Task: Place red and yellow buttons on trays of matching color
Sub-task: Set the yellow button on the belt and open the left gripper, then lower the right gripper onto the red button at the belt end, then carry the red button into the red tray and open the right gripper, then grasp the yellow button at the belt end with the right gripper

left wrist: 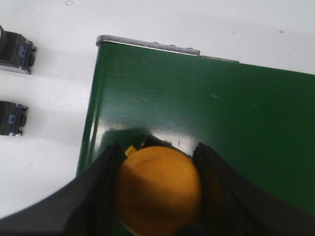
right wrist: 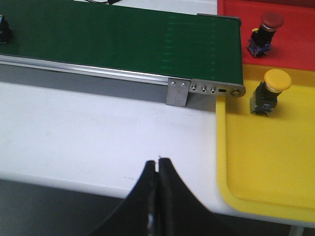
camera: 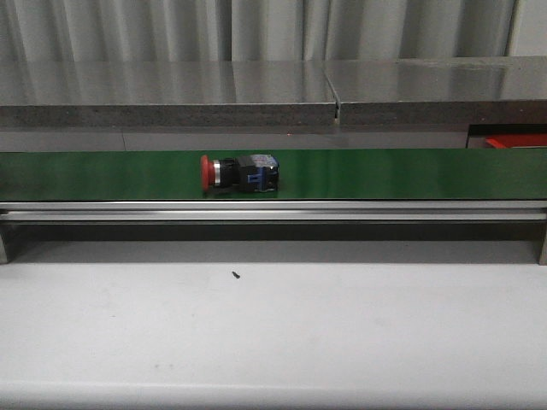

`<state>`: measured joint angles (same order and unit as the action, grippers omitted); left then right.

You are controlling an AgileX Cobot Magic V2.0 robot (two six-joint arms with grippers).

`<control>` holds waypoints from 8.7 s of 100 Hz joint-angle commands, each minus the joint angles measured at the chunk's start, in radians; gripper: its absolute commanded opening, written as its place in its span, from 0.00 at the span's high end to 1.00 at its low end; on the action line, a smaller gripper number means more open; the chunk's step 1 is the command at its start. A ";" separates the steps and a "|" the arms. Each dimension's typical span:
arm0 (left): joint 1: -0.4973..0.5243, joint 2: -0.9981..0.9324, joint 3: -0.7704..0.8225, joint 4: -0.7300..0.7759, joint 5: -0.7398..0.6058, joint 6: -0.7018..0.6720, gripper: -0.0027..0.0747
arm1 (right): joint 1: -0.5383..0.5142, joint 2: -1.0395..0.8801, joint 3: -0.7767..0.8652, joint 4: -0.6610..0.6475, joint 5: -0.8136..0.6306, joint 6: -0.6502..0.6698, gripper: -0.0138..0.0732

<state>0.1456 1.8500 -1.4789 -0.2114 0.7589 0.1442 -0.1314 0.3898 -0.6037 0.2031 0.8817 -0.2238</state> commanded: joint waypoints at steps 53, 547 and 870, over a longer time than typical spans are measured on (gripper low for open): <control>-0.014 -0.238 -0.031 -0.062 -0.046 0.003 0.08 | 0.000 0.008 -0.024 0.008 -0.060 -0.008 0.92; -0.202 -1.364 0.949 -0.116 -0.275 0.022 0.99 | -0.519 1.620 -1.080 0.999 -0.240 -0.988 0.66; -0.202 -1.364 0.949 -0.116 -0.275 0.022 0.99 | -0.222 1.186 -0.981 0.292 0.282 -0.462 0.32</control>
<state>-0.0462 0.4805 -0.5061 -0.3079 0.5534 0.1703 -0.3867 1.6221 -1.5665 0.5141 1.1171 -0.7418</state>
